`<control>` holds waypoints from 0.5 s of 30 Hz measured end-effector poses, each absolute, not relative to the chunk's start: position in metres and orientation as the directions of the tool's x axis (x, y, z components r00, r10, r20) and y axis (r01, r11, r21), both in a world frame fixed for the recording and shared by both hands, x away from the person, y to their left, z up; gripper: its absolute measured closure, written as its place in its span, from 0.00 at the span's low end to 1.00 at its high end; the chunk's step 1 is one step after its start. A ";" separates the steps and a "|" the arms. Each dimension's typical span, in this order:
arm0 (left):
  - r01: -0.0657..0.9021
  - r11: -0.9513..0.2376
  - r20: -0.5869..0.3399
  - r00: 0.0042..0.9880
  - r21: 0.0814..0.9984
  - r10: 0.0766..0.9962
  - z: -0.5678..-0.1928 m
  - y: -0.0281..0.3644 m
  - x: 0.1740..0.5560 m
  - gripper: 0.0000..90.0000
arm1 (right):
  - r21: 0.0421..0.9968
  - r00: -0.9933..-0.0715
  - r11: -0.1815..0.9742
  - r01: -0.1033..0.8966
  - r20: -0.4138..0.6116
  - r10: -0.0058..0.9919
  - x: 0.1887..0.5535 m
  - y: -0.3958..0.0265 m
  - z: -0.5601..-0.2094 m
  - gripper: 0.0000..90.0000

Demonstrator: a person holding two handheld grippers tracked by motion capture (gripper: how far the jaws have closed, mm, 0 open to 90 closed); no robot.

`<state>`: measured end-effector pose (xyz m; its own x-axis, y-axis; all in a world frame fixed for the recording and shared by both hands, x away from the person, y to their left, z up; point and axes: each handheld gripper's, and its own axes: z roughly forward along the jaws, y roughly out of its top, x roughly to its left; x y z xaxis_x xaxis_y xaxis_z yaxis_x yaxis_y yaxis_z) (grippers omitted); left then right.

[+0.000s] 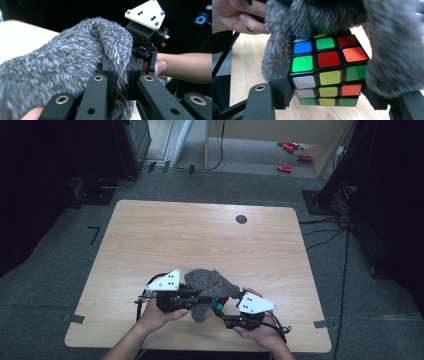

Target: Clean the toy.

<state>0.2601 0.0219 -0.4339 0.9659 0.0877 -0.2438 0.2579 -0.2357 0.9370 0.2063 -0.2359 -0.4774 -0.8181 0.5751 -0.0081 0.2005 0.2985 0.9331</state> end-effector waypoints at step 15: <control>0.296 -0.312 -0.228 0.944 0.903 0.237 -0.432 0.014 0.257 0.93 | 0.922 -0.804 0.312 0.227 -0.003 0.594 0.207 -0.232 -0.478 0.38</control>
<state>0.2575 0.0137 -0.4315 0.9445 0.2367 -0.2279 0.2961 -0.3123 0.9027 0.2068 -0.2323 -0.4782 -0.8043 0.5942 -0.0032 0.2272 0.3125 0.9224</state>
